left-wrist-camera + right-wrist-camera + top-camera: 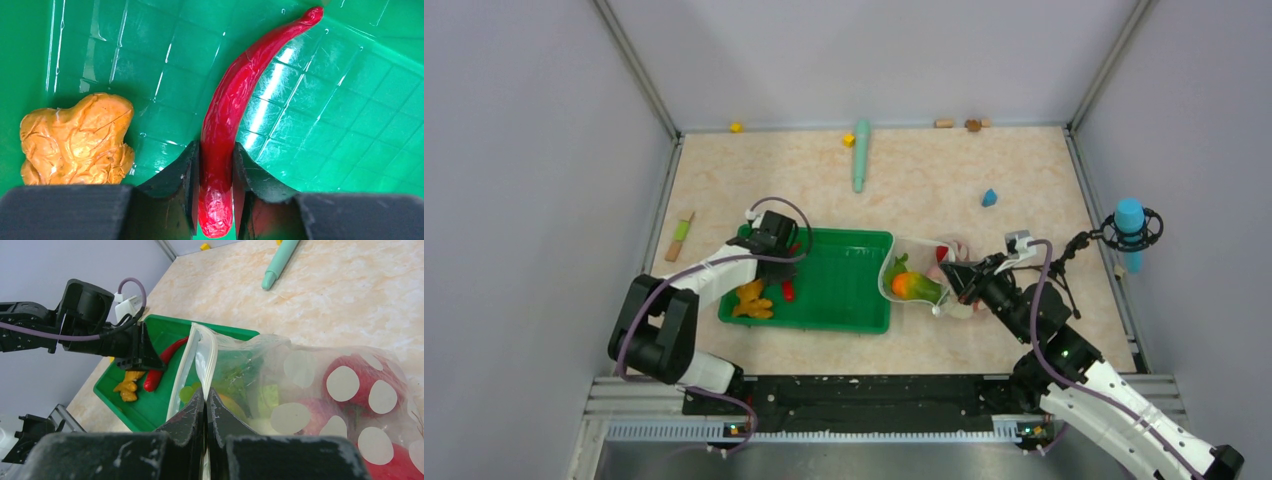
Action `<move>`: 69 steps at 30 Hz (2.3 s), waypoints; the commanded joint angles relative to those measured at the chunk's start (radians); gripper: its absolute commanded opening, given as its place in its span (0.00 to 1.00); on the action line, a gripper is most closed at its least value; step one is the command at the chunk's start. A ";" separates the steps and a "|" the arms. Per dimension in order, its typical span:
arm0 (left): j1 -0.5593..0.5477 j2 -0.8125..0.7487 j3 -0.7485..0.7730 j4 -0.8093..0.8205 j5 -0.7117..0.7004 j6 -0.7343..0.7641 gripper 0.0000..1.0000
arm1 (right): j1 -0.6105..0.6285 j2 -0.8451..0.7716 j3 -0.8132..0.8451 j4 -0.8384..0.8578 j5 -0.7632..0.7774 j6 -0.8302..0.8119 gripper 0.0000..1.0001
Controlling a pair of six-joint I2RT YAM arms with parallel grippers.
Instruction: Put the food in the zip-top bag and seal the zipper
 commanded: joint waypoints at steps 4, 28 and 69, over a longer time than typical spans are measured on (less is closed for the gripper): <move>0.001 -0.143 0.006 0.031 0.066 0.004 0.00 | 0.000 -0.007 0.019 0.038 0.003 -0.010 0.00; -0.160 -0.627 -0.086 0.722 0.521 0.092 0.00 | 0.000 0.187 0.338 -0.296 -0.027 0.276 0.00; -0.533 -0.098 -0.143 1.476 0.593 0.400 0.03 | -0.005 0.181 0.319 -0.286 -0.174 0.497 0.00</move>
